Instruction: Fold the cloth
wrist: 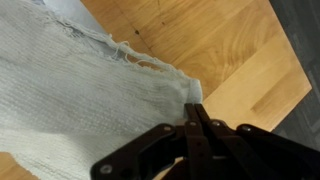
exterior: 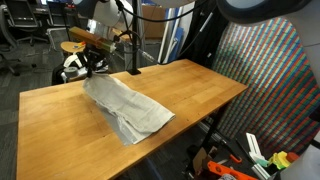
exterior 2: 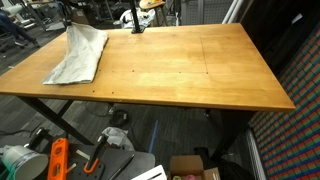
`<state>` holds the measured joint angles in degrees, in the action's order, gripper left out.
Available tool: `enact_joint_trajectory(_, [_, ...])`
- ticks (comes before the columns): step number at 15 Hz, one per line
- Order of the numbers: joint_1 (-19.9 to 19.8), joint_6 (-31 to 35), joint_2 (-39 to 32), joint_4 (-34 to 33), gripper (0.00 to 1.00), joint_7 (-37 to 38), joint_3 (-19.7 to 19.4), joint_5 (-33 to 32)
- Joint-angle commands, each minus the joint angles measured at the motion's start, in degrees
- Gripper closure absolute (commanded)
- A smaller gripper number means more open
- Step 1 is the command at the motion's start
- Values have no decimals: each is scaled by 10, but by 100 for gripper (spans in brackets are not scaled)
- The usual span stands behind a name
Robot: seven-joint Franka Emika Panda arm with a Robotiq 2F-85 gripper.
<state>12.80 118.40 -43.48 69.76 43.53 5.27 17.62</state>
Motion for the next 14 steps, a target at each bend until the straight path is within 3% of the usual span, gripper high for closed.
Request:
enact_joint_trajectory(1, [-2,-7,-46,-73,99,37,7,20])
enact_joint_trajectory(14, [-14,36,-141,-189,98,95,-6,9])
